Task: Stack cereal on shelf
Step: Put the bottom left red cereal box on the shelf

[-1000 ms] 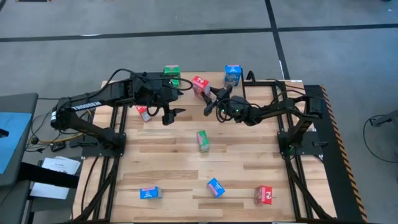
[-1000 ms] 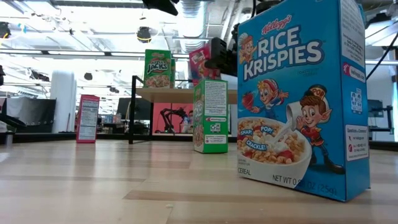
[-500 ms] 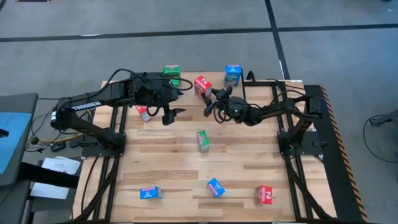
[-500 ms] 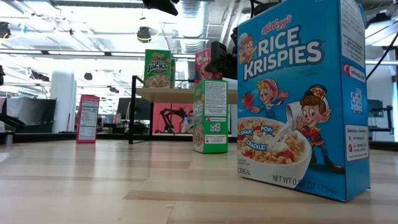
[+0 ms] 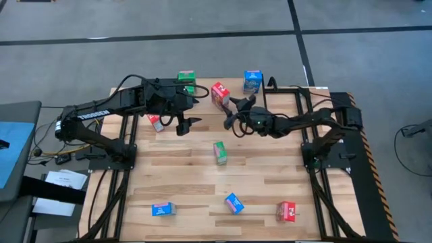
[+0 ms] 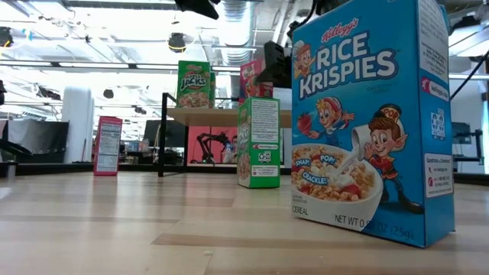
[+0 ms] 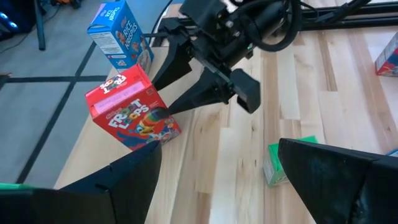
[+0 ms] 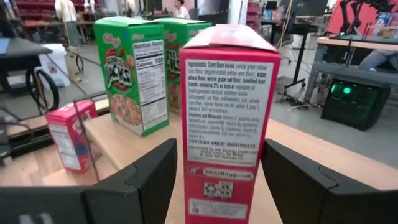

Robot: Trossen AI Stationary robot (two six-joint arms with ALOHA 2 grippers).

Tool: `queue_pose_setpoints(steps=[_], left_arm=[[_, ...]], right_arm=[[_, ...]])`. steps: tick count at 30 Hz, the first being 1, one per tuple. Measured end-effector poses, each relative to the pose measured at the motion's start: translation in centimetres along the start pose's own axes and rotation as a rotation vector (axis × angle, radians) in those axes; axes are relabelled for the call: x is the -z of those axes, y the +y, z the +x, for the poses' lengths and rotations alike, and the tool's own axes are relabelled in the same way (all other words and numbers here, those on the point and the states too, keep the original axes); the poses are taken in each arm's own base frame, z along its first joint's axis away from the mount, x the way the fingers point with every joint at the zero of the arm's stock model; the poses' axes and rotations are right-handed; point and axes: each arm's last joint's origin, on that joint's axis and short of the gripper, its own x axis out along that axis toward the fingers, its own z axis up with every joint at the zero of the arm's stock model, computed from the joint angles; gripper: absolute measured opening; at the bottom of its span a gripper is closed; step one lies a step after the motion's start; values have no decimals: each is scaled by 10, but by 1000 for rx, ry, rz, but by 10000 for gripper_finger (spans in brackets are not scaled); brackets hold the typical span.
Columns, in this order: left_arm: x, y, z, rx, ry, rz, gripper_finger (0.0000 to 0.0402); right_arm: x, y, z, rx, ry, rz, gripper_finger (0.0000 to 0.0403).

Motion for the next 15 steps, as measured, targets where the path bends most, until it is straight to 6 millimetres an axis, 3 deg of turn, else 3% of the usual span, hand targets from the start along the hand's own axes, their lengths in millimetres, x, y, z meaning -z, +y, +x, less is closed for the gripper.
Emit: queue_pose_setpoints(steps=[10, 15], left_arm=[[0, 0, 0, 0, 0, -12, 313], [0, 0, 0, 0, 0, -12, 313]], right_arm=[[-7, 5, -25, -42, 135, -8, 257], [-8, 17, -33, -177, 146, -38, 256]])
